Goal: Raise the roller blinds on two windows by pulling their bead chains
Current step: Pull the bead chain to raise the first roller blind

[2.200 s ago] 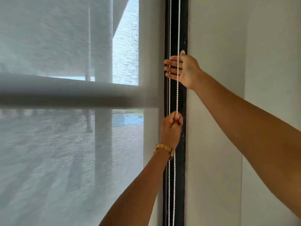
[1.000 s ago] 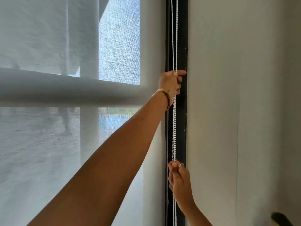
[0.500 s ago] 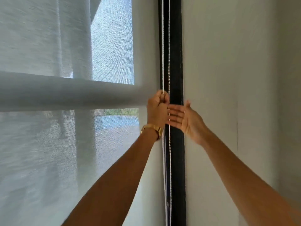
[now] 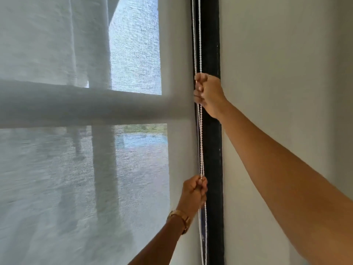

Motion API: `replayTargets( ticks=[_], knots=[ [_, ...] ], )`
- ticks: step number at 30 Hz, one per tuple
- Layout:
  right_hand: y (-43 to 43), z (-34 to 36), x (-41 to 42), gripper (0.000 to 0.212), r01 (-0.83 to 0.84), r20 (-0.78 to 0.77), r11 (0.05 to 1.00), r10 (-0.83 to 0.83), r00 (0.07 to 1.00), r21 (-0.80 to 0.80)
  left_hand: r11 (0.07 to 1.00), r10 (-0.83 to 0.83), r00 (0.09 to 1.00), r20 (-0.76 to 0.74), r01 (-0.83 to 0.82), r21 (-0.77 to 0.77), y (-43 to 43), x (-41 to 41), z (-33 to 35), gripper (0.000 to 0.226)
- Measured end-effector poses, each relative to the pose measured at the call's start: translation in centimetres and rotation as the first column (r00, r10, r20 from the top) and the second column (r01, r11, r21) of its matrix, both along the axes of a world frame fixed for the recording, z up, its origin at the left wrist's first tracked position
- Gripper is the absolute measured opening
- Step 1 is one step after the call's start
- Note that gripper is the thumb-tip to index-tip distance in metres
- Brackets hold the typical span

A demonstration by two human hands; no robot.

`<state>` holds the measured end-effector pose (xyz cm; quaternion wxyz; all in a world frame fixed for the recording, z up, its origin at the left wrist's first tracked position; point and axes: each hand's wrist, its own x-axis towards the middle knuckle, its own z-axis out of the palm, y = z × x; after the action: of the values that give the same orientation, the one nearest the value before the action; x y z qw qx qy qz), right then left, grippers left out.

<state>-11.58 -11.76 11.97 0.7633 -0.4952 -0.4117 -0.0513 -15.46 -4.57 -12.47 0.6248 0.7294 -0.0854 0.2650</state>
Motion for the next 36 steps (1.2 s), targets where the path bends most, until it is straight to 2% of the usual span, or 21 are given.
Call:
replayTargets(
  ticks=[2, 5, 7, 10, 11, 13, 15, 17, 21, 26, 29, 32, 34, 36],
  knots=[
    [0.5, -0.8, 0.6, 0.036, 0.029, 0.016, 0.999, -0.029, 0.999, 0.027, 0.995, -0.090, 0.995, -0.048, 0.091, 0.034, 0.3, 0.2, 0.1, 0.045],
    [0.7, -1.5, 1.0, 0.036, 0.139, 0.080, 0.990, -0.142, 0.987, 0.038, 0.968, -0.148, 0.972, -0.182, 0.180, 0.175, 0.7, 0.4, 1.9, 0.035],
    [0.6, -1.6, 1.3, 0.037, 0.185, 0.113, 0.980, -0.192, 0.975, 0.070, 0.966, -0.176, 0.958, -0.227, 0.213, 0.149, 1.5, 0.9, 3.8, 0.026],
    [0.4, -2.0, 2.0, 0.037, 0.258, 0.143, 0.962, -0.268, 0.953, 0.085, 0.994, -0.111, 0.989, -0.101, 0.110, -0.019, 3.1, 1.5, 7.8, 0.037],
    [0.4, -2.4, 2.2, 0.037, 0.280, 0.141, 0.957, -0.289, 0.947, 0.082, 0.996, -0.075, 0.996, -0.040, 0.073, -0.046, 3.6, 1.6, 9.3, 0.034],
    [0.5, -3.9, 2.5, 0.037, 0.311, 0.138, 0.948, -0.318, 0.938, 0.073, 0.998, 0.000, 0.998, 0.059, 0.004, -0.068, 4.1, 1.6, 12.7, 0.028],
    [0.8, -6.4, 2.9, 0.036, 0.328, 0.136, 0.943, -0.334, 0.933, 0.064, 0.997, 0.059, 0.990, 0.127, -0.051, -0.064, 4.2, 1.6, 15.9, 0.034],
    [1.1, -9.4, 3.0, 0.036, 0.335, 0.108, 0.941, -0.338, 0.935, 0.039, 0.998, 0.057, 0.983, 0.172, -0.050, -0.044, 3.8, 1.4, 18.2, 0.034],
    [1.2, -15.7, 2.3, 0.037, 0.276, 0.014, 0.960, -0.276, 0.961, -0.050, 1.000, -0.025, 0.985, 0.173, 0.026, -0.001, 2.3, 1.2, 20.2, 0.044],
    [0.5, -23.7, 2.3, 0.036, 0.269, -0.079, 0.950, -0.284, 0.956, -0.161, 0.989, -0.117, 0.984, 0.131, 0.128, -0.075, 0.0, 1.6, 20.8, 0.045],
    [-0.1, -28.6, 3.0, 0.038, 0.281, -0.125, 0.928, -0.318, 0.940, -0.246, 0.992, -0.045, 0.990, 0.134, 0.059, -0.107, -0.9, 2.1, 21.1, 0.041],
    [-0.4, -31.9, 3.8, 0.047, 0.318, -0.058, 0.881, -0.359, 0.931, -0.349, 0.995, 0.044, 0.984, 0.173, -0.027, -0.098, -1.6, 2.4, 20.8, 0.032],
    [-0.5, -32.1, 4.0, 0.043, 0.359, -0.017, 0.847, -0.397, 0.918, -0.393, 0.991, 0.067, 0.976, 0.209, -0.041, -0.127, -2.3, 2.4, 20.1, 0.034],
    [-0.5, -31.4, 4.0, 0.036, 0.321, -0.030, 0.862, -0.361, 0.932, -0.391, 0.988, 0.099, 0.961, 0.259, -0.065, -0.137, -2.8, 2.3, 19.6, 0.036]
  ],
)
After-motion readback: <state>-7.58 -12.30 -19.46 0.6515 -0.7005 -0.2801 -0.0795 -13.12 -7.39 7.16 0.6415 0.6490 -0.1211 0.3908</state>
